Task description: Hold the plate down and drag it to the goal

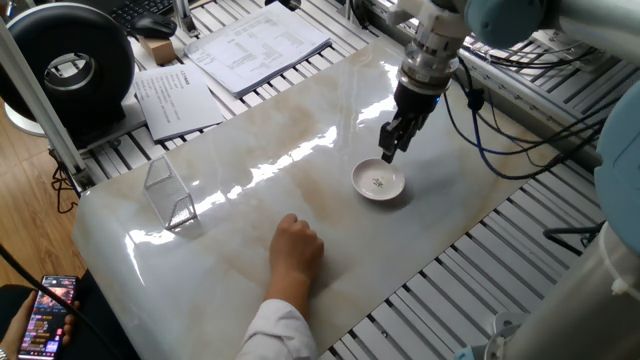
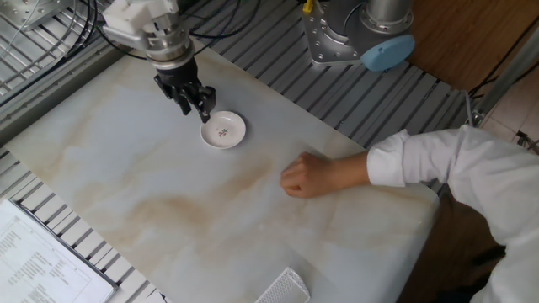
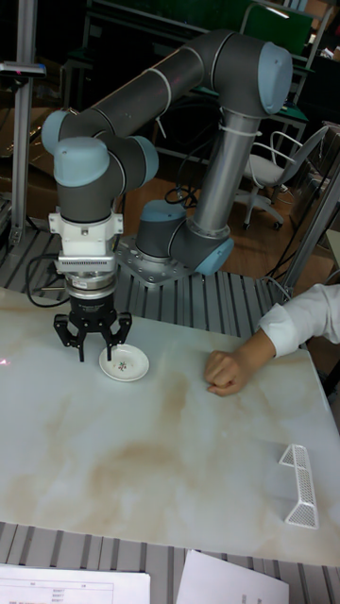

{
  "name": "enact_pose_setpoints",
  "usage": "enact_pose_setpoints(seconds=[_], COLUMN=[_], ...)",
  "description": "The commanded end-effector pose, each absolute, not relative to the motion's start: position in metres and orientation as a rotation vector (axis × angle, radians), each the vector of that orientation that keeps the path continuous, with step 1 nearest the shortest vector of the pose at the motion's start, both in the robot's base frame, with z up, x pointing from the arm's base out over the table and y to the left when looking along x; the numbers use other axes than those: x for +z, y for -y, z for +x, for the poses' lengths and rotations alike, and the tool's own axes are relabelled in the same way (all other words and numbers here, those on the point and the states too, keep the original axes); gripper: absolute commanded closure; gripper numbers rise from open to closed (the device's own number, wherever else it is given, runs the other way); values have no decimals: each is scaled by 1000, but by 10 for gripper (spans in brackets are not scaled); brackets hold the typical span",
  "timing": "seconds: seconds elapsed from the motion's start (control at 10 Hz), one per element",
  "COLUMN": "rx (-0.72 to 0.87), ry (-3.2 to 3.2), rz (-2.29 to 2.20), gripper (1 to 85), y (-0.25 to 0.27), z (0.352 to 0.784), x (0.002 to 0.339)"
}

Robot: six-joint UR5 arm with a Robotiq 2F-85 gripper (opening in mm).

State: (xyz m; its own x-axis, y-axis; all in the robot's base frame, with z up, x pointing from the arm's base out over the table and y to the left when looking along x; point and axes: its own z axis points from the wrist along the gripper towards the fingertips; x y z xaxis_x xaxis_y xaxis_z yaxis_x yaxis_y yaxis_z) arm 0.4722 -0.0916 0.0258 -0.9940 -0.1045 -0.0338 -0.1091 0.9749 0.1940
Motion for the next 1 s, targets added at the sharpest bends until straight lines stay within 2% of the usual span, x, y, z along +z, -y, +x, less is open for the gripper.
enact_pose_setpoints(seconds=[0.0,0.1,0.6,0.7,0.8,0.9], rx=[331,319,262,215,197,190], ry=[-3092,-3094,-3113,-3122,-3135,-3148], rz=[-114,-110,-163,-174,-183,-184], gripper=[400,423,430,523,837,843], y=[82,81,98,109,116,118], z=[471,469,468,466,462,455], x=[21,20,36,43,53,66])
